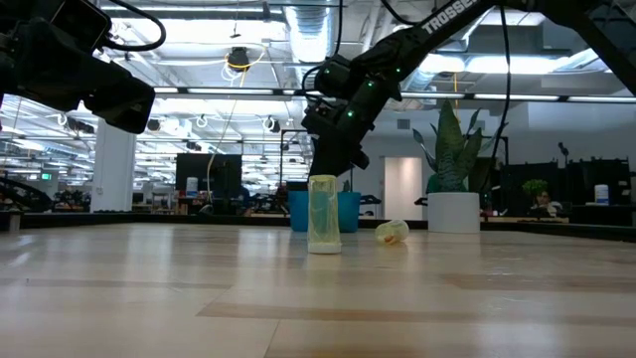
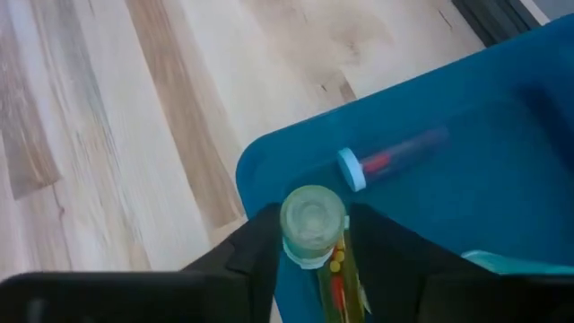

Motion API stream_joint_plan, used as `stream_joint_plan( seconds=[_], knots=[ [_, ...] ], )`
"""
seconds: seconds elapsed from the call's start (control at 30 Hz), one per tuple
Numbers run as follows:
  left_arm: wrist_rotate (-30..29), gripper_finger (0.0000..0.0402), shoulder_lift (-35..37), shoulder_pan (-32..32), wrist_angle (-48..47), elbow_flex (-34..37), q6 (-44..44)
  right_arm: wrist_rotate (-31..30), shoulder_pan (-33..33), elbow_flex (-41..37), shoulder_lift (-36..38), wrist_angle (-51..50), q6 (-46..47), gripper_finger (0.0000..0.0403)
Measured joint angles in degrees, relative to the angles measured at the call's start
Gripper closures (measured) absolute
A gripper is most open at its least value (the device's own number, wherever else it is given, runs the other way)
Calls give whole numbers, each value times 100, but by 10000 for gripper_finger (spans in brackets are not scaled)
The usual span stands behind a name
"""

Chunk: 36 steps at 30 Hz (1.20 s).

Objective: Pick and place pill bottles into a basket
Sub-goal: Put the left yellow pill bottle into the blue container, then put the top yellow pill bottle into the blue container

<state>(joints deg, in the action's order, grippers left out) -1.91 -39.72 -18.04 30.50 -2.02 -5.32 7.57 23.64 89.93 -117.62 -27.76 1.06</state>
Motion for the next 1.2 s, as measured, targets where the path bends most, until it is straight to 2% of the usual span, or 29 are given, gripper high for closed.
stream_joint_plan(
  seconds=[0.23, 0.37, 0.6, 0.9, 1.07, 1.2],
  knots=[
    [0, 274, 0, 2, -2, 0, 0, -18, 0, 0, 0, -9, -109, 198],
    [0, 274, 0, 1, -2, 0, 0, -35, 13, 0, 0, -8, -151, 174],
    [0, 274, -1, 1, -2, 0, -2, -227, 87, 48, -1, -116, -259, 168],
    [2, 274, 0, 0, -25, 0, -59, -490, 46, 1071, -4, -854, -412, 168],
    [1, 274, 0, 1, -31, 0, -59, -483, -92, 1866, -4, -1965, -692, 168],
    [0, 274, 0, 2, -31, 0, -6, -472, -313, 2282, 0, -3304, -1156, 168]
  ],
)
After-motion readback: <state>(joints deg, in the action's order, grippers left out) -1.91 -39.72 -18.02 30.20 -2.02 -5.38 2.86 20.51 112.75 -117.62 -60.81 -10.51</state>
